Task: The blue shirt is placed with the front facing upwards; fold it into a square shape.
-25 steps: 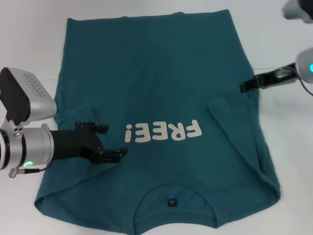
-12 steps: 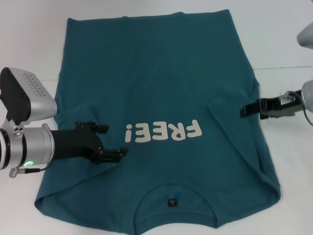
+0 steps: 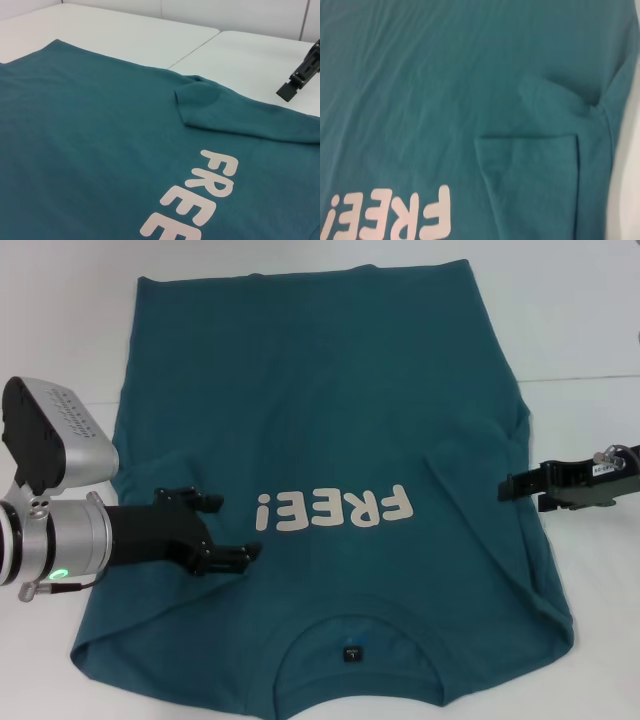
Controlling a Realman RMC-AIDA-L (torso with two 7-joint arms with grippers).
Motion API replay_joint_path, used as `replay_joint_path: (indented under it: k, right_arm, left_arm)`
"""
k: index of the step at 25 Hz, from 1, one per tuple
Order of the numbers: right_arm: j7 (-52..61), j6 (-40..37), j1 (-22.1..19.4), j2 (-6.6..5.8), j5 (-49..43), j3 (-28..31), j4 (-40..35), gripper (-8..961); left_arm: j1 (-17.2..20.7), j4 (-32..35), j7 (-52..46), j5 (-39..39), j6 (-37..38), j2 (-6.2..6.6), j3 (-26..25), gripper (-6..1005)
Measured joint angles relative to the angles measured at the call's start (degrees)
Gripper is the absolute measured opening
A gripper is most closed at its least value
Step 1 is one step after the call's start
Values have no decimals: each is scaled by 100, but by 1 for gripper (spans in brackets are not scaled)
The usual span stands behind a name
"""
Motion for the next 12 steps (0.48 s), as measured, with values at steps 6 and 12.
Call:
replay_joint_path:
  k: [6,12]
  right_arm:
    - [8,-279,-59,-32,2,263,0,702]
    - [-4,-459,-93,5,62,414,0,701]
  left_arm:
    - [16,16,0,0,-5,-3,1,878]
    - [49,41,-1,-1,-9,-7,-7,878]
